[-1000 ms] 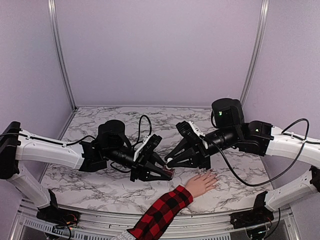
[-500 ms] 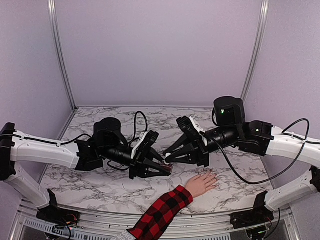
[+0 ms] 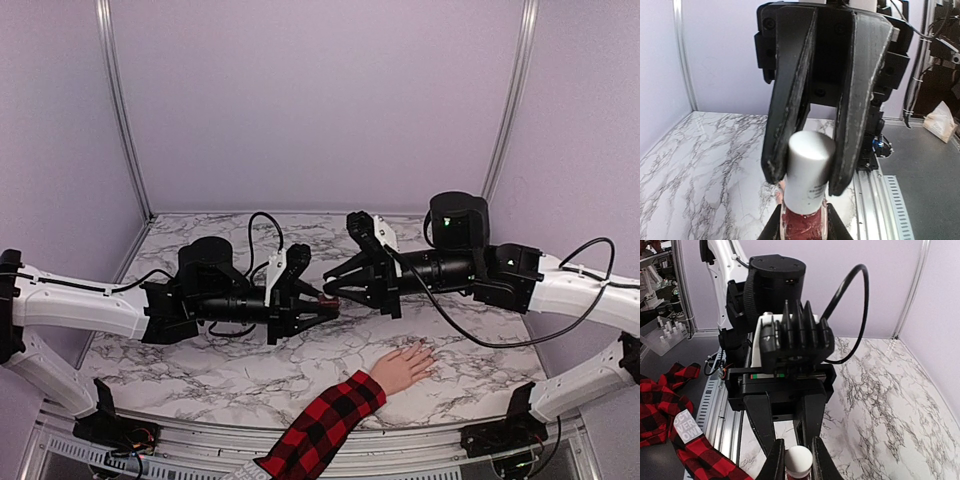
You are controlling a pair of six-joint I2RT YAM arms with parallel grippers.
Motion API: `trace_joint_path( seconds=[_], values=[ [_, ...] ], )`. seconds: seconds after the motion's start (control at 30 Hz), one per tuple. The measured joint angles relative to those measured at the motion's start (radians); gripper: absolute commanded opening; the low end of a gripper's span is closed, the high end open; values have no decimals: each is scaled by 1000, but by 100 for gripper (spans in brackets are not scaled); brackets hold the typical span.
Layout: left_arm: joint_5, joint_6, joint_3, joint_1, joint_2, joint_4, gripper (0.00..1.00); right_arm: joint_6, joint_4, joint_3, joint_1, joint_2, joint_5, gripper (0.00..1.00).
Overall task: Paint the nails
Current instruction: Screw the nail polish bottle cap onto the nail polish bottle.
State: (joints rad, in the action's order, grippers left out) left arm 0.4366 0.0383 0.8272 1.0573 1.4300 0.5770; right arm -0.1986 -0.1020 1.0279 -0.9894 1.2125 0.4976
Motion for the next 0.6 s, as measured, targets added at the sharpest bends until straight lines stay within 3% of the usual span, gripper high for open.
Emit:
trace_joint_path(
  seconds=[0.43, 0.6],
  values=[
    [-387, -14, 10, -1, 71, 5, 0, 150, 108, 0, 19, 115, -282, 4],
    [-476, -23, 23, -1, 123, 16, 0, 206, 131, 0, 24, 160, -365, 7]
  ],
)
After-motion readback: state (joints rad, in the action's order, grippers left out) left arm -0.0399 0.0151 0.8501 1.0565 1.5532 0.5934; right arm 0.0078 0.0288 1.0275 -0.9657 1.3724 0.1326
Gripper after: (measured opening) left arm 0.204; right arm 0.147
